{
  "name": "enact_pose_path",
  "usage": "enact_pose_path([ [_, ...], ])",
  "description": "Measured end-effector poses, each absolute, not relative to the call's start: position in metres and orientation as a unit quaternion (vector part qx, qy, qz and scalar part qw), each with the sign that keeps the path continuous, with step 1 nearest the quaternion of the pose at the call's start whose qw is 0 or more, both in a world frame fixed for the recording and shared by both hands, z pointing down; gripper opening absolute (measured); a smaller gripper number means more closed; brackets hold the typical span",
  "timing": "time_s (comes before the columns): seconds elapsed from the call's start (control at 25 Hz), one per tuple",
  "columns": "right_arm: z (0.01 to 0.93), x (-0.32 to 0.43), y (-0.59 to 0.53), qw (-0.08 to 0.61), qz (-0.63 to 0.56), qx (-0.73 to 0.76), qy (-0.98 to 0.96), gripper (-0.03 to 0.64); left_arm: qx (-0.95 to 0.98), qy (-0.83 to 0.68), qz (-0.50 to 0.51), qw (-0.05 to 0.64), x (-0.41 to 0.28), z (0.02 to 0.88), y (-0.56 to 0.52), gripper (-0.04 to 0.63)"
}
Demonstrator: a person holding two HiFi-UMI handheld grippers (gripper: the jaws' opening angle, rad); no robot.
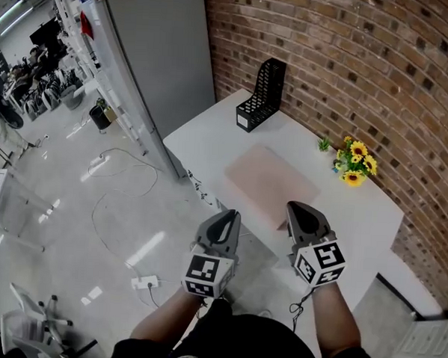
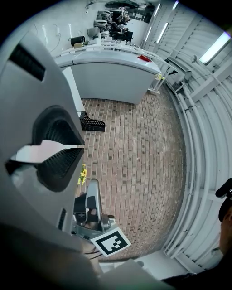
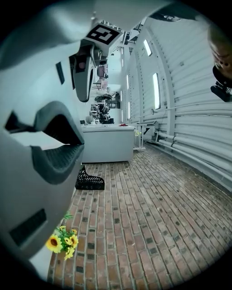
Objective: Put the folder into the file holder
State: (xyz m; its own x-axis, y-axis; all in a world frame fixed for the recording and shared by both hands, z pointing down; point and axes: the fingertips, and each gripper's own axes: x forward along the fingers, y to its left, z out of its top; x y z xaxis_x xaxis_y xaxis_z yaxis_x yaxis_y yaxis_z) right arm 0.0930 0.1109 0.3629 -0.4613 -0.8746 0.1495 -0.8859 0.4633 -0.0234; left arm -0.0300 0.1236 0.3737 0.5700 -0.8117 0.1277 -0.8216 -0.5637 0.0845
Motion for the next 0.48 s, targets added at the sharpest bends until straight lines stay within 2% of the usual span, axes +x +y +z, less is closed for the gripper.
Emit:
enact_pose_path([
  [0.04, 0.364, 0.088, 0.105, 0.059, 0.050, 0.517, -0.853, 0.007, 0.884, -0.460, 0.038, 0.070, -0.035, 0.375, 0.118, 0.008],
  [0.12, 0.366, 0.078, 0.093, 0.061, 0.054, 0.519, -0.851, 0.063, 0.885, -0.458, 0.040, 0.073, -0.046, 0.379, 0.106, 0.008],
  [0.2, 0.367, 0.067, 0.080, 0.063, 0.056, 0.522, -0.849, 0.077, 0.886, -0.455, 0.042, 0.075, -0.058, 0.381, 0.094, 0.016],
  [0.48, 0.375, 0.036, 0.047, 0.065, 0.064, 0.536, -0.839, 0.129, 0.900, -0.425, 0.052, 0.083, -0.085, 0.391, 0.060, 0.152],
])
